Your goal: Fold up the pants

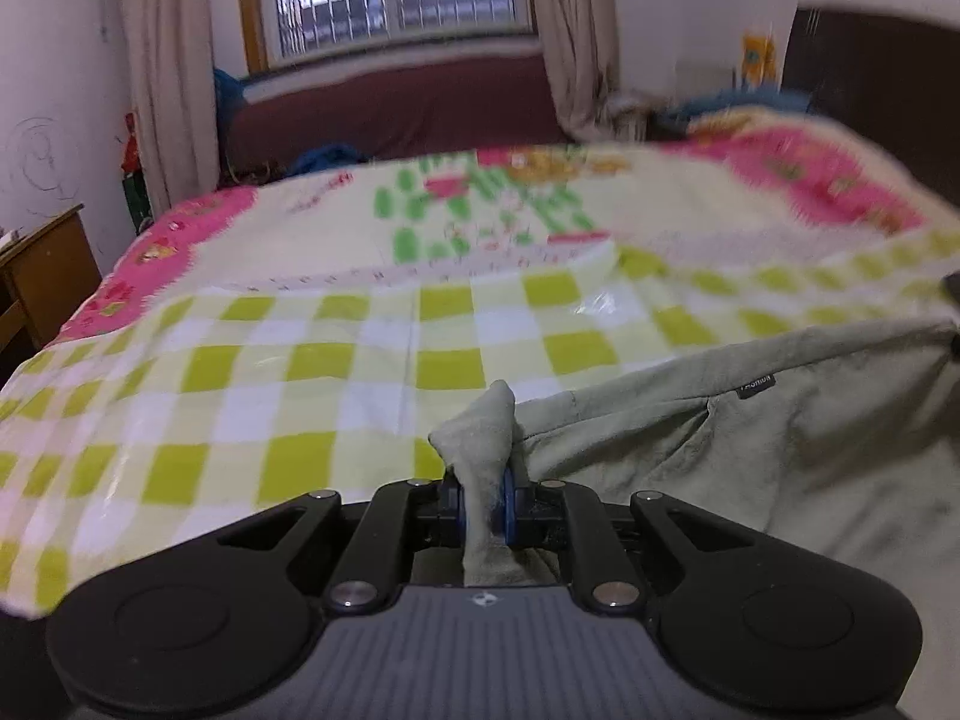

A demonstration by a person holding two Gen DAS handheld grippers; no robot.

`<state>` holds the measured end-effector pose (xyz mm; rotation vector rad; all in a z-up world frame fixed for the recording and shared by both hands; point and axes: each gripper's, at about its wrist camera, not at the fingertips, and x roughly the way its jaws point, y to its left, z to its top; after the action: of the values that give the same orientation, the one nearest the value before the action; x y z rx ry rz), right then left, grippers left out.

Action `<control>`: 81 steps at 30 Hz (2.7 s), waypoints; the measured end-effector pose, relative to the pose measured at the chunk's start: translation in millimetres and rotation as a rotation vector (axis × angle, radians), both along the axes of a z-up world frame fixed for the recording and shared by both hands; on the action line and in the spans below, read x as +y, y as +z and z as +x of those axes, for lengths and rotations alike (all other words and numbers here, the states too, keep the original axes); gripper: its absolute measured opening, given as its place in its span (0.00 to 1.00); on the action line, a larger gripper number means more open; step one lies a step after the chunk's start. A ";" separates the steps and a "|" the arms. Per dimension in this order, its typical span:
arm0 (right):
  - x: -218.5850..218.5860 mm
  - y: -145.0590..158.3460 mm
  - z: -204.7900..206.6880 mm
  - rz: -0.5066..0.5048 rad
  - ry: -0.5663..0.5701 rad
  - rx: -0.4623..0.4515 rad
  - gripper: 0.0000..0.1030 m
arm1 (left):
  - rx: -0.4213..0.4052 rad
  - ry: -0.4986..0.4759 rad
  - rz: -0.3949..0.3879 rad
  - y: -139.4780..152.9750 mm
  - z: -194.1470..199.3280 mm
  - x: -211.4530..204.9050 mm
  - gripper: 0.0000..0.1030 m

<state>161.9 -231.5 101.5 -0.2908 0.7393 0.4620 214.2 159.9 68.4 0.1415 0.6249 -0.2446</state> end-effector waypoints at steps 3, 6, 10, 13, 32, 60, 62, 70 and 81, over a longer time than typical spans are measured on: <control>13.5 9.3 -64.7 -0.008 0.059 0.017 0.05 | 0.000 0.004 -0.019 6.1 -60.7 15.3 0.26; 23.6 -8.0 -109.4 0.018 0.073 0.115 0.05 | 0.032 0.050 -0.070 -4.0 -113.2 30.8 0.26; 37.0 -56.2 -138.9 -0.015 0.072 0.268 0.05 | 0.099 0.093 -0.107 -34.2 -153.6 38.8 0.27; 47.6 -78.3 -150.9 -0.078 0.078 0.281 0.06 | 0.105 0.076 -0.071 -47.1 -168.7 32.0 0.27; 62.7 13.3 -121.1 -0.072 -0.020 -0.171 0.05 | -0.193 0.070 -0.052 15.3 -127.6 43.5 0.28; 69.5 -41.4 -148.5 -0.088 0.176 0.105 0.30 | 0.114 0.186 0.104 -45.6 -245.9 92.8 0.60; 62.3 -35.3 -126.9 -0.039 0.106 0.090 0.31 | 0.081 0.234 0.087 -39.5 -246.5 100.3 0.60; 46.3 -58.7 -32.3 0.146 -0.040 0.150 0.36 | -0.004 0.124 -0.047 -27.7 -207.3 53.3 0.60; 65.2 -91.9 -56.3 0.203 0.186 0.471 0.37 | 0.092 0.004 -0.047 -58.9 -162.6 8.3 0.60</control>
<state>105.6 -166.3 9.7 -0.0567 1.1195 0.7915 51.6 168.3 9.5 0.0842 0.7107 -0.2630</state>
